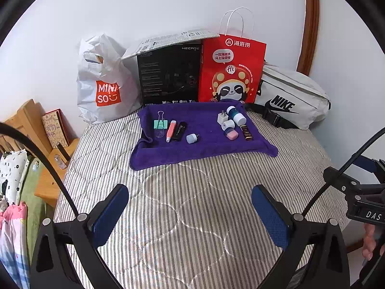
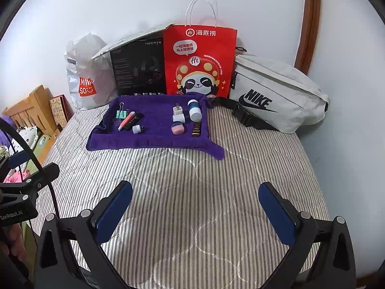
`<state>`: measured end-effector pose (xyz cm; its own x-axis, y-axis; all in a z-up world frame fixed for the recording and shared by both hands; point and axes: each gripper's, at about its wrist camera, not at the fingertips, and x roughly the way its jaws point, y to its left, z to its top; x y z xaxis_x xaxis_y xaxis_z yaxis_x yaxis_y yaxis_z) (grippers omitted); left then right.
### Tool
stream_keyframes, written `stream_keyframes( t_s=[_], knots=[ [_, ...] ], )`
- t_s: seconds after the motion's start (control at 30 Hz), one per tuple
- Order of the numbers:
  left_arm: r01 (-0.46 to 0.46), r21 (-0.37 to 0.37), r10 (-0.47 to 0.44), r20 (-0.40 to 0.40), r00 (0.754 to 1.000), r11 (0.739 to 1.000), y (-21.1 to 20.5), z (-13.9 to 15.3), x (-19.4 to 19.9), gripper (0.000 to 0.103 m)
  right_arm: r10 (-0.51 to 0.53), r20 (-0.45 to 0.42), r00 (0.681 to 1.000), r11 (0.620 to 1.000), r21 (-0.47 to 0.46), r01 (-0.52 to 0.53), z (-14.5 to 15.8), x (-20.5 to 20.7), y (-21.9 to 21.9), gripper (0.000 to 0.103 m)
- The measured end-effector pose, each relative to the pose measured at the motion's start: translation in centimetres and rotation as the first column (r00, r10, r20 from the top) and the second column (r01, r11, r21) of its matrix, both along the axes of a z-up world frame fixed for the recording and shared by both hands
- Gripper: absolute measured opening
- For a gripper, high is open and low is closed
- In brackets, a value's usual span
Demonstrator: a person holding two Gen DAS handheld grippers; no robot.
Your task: Organize rigid objects
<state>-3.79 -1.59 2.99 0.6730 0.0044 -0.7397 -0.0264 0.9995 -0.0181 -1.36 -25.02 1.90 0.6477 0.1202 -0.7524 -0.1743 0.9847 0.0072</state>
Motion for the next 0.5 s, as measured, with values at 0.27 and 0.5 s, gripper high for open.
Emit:
stream_keyframes(
  t_s=[0.27,0.5],
  knots=[
    [-0.001,0.001,0.001,0.000,1.000,1.000,0.01,0.01,-0.02,0.103,-0.002,-0.001,1.000,1.000,0.000,0.002,0.00,0.01,-0.07,0.103],
    [0.004,0.002,-0.004,0.000,1.000,1.000,0.24,0.02,-0.05,0.103,0.001,0.001,1.000,1.000,0.002,-0.001,0.00,-0.02,-0.22,0.103]
  ],
)
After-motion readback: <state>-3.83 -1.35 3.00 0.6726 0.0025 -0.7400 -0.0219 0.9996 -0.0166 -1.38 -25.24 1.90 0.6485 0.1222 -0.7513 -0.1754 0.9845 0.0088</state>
